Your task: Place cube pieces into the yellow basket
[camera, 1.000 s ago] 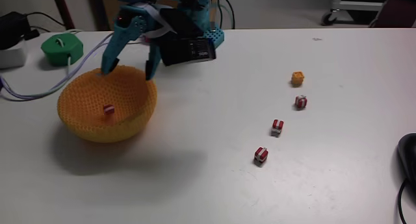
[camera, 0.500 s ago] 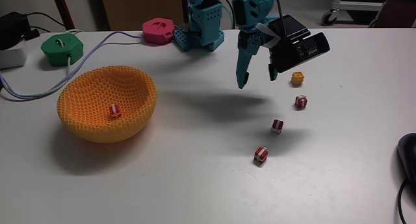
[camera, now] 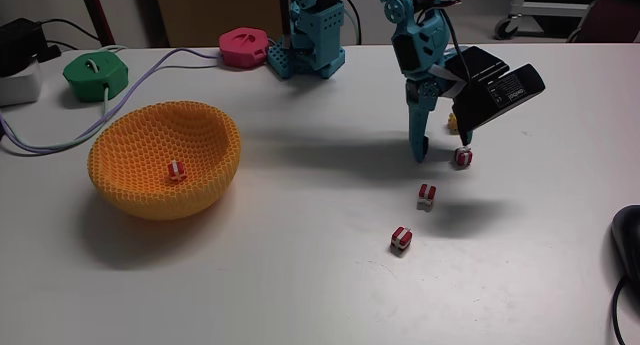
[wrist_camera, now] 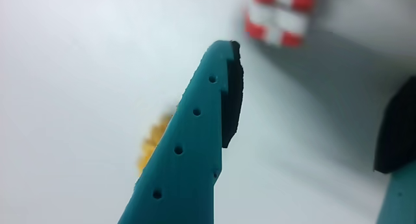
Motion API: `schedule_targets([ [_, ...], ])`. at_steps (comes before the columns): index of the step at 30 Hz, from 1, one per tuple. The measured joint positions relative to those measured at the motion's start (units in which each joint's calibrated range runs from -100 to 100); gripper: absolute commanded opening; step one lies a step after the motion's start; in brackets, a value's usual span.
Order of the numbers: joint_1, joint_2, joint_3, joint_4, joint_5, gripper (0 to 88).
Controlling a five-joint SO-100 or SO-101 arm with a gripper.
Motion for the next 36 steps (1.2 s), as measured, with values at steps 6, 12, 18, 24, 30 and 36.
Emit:
schedule_targets([
  [6,-0.5,3.6,-1.5,-6.3,0.2,29.0],
  [12,-0.5,5.3,-1.5,-8.5,-0.5,6.2],
  [18,0.6,6.9,0.1,-12.9,0.4,0.0],
  [24,7.4,2.8,-4.0,3.0,8.7,0.0],
  [30,34.7,-9.5,-19.4,44.0,27.9,0.0],
  [36,70.0,-13.9,-22.2,47.9,42.8,14.4],
])
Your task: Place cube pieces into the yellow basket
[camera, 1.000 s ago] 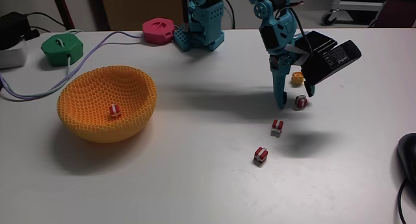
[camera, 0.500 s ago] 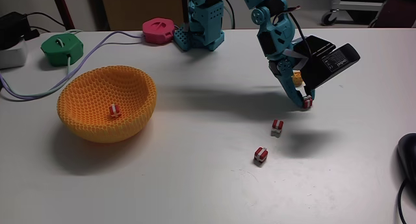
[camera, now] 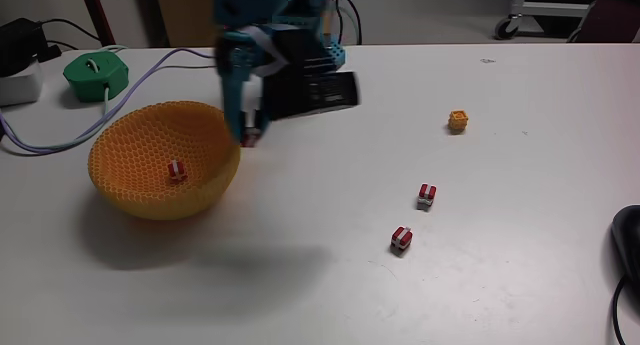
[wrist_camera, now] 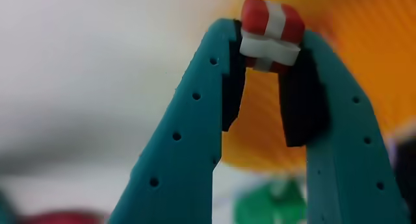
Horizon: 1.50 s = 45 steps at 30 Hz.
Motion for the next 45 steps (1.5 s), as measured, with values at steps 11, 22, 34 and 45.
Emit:
schedule_targets([
  [11,9.8,0.0,-3.9,6.7,6.0,45.3],
  [22,-38.1,0.0,-0.4,-5.4,-23.2,38.3],
  [34,-60.9,15.2,28.2,-67.2,-28.3,39.9],
  [45,-54.5,17.2,28.1,-70.0,-25.8,37.5],
])
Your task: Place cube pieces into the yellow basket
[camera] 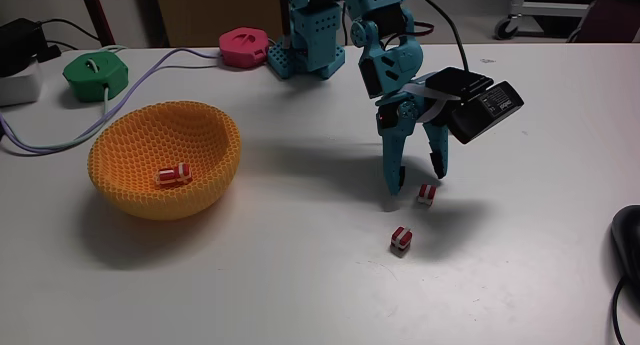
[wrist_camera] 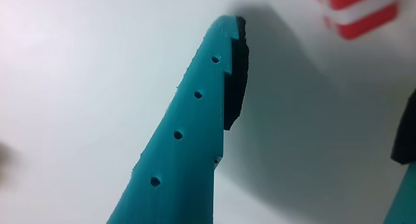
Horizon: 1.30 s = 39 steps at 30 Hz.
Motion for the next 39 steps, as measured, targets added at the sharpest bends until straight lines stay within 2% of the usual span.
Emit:
schedule_targets([
  [4,2.7,2.0,-1.5,0.1,0.2,30.0],
  [11,3.5,9.8,-7.6,-4.2,-1.6,28.5],
  [13,3.6,10.3,-8.0,-4.3,-2.1,21.7],
  [16,4.4,10.8,-8.6,-4.3,-3.8,1.1],
  [20,4.3,10.8,-9.3,-1.9,-5.3,0.0],
  [24,7.0,7.2,-12.1,9.9,0.7,0.0],
  [27,13.3,1.4,-18.0,26.5,7.4,0.0],
  [32,28.9,-9.3,-30.6,52.9,17.0,0.0],
  [37,47.8,-11.8,-38.0,64.6,24.2,0.0],
  [38,51.6,-11.8,-38.4,65.9,25.7,3.5],
  [39,55.2,-11.8,-38.4,66.7,27.4,17.2],
])
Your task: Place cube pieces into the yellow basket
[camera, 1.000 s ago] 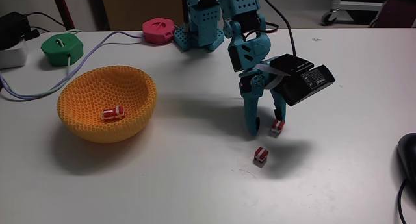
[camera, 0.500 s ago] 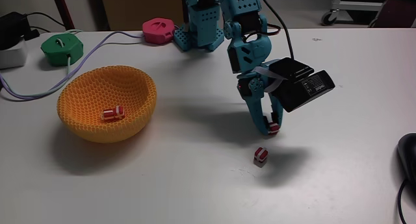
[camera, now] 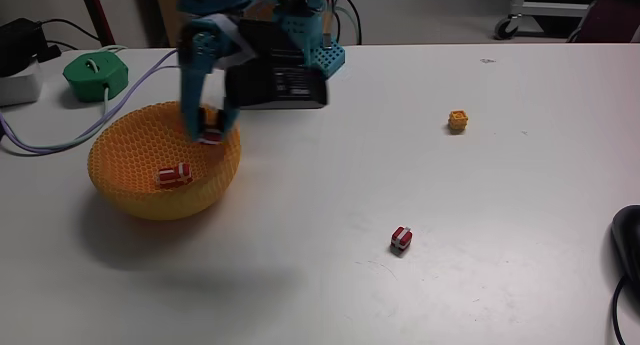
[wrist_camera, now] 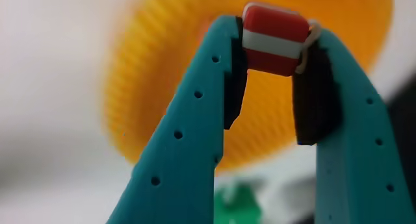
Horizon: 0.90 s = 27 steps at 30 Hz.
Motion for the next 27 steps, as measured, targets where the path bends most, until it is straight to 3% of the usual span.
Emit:
schedule_targets([
  [2,5.7,0.0,1.1,1.4,2.7,33.8],
  [7,9.2,0.0,1.5,6.8,9.7,51.0],
  [12,6.8,0.0,-2.5,14.5,10.7,50.8],
  [15,-2.1,0.1,-7.0,15.2,5.1,48.0],
  [19,-20.3,2.3,-6.2,4.5,-6.3,47.2],
  [23,-35.9,6.1,4.7,-19.5,-15.2,46.5],
  [27,-43.7,12.6,13.5,-44.4,-20.8,46.1],
])
